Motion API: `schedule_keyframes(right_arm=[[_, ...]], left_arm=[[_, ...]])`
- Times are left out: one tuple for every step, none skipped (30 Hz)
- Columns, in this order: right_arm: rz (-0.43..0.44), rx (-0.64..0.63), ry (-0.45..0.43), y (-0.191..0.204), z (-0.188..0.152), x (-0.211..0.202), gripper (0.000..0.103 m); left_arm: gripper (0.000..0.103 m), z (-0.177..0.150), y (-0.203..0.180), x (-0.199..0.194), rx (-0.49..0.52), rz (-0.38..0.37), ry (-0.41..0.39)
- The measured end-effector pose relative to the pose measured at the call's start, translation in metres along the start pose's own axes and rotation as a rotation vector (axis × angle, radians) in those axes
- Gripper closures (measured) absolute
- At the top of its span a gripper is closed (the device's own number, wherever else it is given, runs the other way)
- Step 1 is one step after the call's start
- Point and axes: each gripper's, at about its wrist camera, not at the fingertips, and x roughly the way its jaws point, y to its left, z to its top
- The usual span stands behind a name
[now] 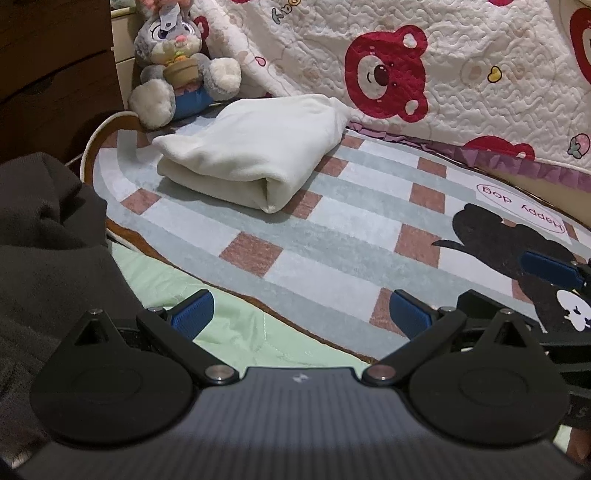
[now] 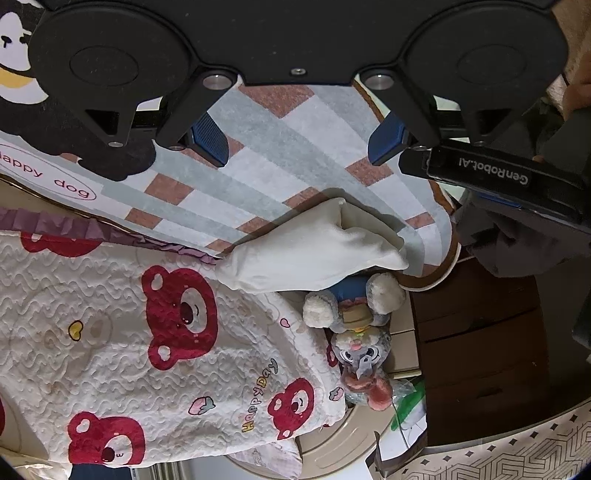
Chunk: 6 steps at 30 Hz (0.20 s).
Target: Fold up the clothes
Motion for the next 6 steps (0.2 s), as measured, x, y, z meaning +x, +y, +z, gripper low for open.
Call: schedule_keyframes(right_arm=[[0.002, 0.0, 0.002, 0.0002, -0.0003, 0.0001, 0.017], [0.002, -0.002, 0.003, 0.0006, -0.0005, 0.0002, 0.017], [0.002, -0.004, 0.003, 0.0011, -0.0007, 0.0003, 0.017], [0.002, -0.007, 0.004, 0.0016, -0.0009, 0.0005, 0.017], [0.003, -0.008, 0.005, 0.002, -0.0009, 0.0005, 0.017], [0.004, -0.008, 0.005, 0.0023, -0.001, 0.0005, 0.017]], left_arm=[[0.0, 0.0, -0.0006, 0.0001, 0.003, 0.003, 0.0], [0.0, -0.0001, -0.0014, 0.0003, 0.006, 0.006, -0.001], [0.0, -0.0001, -0.0021, 0.0005, 0.01, 0.009, -0.001], [0.0, -0.0001, -0.0027, 0.0003, 0.013, 0.013, -0.002], [0.0, -0.0001, -0.0033, 0.0, 0.016, 0.017, -0.004], [0.0, 0.0, -0.0039, -0.0003, 0.019, 0.02, -0.005]])
